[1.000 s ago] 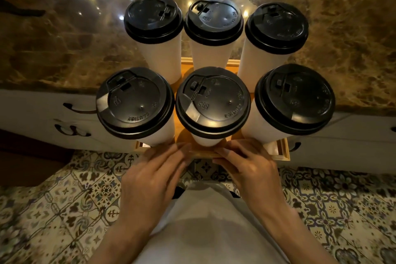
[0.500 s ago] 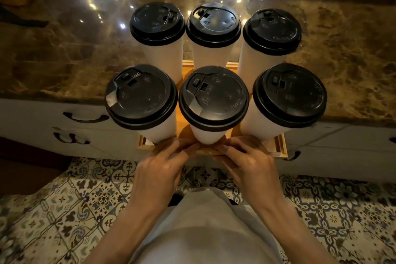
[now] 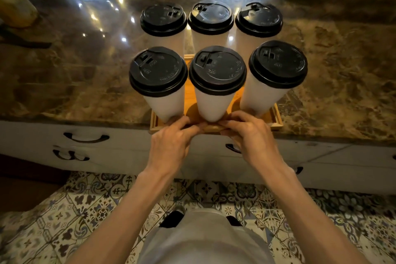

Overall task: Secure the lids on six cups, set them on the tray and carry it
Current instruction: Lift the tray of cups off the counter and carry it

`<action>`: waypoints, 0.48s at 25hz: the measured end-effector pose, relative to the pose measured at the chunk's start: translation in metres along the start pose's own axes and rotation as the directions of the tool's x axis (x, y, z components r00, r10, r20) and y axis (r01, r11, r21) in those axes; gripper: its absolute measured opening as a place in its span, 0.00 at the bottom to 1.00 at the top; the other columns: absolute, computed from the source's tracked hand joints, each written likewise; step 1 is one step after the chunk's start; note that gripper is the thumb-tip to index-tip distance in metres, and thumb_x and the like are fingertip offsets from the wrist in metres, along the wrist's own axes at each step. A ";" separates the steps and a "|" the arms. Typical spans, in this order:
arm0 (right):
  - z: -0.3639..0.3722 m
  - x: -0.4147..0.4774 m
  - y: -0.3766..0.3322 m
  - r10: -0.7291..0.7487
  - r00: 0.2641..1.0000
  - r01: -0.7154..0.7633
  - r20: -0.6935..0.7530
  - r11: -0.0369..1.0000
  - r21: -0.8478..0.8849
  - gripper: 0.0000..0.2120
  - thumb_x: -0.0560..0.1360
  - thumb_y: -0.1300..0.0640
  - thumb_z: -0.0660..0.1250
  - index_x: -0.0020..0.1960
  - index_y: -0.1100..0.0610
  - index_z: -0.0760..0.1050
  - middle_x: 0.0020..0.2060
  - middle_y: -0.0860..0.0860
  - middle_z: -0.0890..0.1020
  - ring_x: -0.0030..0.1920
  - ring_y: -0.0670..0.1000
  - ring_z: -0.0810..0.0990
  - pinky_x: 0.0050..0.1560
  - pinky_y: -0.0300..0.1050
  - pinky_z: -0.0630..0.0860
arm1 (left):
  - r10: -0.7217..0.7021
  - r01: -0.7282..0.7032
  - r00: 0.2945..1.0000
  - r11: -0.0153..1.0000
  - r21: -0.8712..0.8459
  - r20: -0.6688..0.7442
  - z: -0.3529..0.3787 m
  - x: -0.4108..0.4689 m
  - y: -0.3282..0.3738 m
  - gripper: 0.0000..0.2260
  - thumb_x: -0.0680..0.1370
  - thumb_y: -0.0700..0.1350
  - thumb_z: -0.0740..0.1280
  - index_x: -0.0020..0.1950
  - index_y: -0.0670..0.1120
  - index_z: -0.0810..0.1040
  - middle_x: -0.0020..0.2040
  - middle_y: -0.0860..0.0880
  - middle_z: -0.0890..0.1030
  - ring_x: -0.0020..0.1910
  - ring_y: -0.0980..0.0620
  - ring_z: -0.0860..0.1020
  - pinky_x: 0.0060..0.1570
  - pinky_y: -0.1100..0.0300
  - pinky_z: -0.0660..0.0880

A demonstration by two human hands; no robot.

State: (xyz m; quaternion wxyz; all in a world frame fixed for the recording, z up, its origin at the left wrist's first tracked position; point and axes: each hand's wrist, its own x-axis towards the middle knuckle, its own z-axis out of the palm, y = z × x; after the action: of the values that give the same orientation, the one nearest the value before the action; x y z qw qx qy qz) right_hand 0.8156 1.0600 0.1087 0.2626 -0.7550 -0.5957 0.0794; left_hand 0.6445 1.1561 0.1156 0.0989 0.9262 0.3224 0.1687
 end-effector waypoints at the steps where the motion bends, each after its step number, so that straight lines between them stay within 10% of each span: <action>1: 0.002 0.004 0.002 0.006 1.000 -0.006 -0.003 1.000 0.010 0.11 0.78 0.61 0.68 0.59 0.59 0.82 0.58 0.56 0.80 0.56 0.62 0.78 0.53 0.58 0.76 | 0.003 -0.003 1.000 1.000 -0.009 -0.005 0.001 0.005 -0.003 0.13 0.71 0.38 0.75 0.53 0.50 0.84 0.47 0.47 0.82 0.38 0.42 0.81 0.27 0.53 0.75; 12: 0.027 0.067 0.021 0.084 0.991 -0.060 -0.108 0.977 0.202 0.06 0.76 0.61 0.70 0.50 0.61 0.84 0.50 0.57 0.82 0.51 0.62 0.79 0.48 0.62 0.77 | 0.040 -0.041 0.997 0.999 -0.017 -0.063 0.012 0.068 -0.037 0.11 0.70 0.38 0.75 0.50 0.50 0.85 0.47 0.48 0.82 0.39 0.43 0.80 0.29 0.54 0.74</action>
State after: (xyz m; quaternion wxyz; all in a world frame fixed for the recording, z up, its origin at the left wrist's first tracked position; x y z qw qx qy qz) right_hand 0.8409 1.1275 0.0883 0.3677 -0.7494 -0.5407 0.1038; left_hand 0.6782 1.2264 0.1109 0.0936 0.9259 0.3048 0.2026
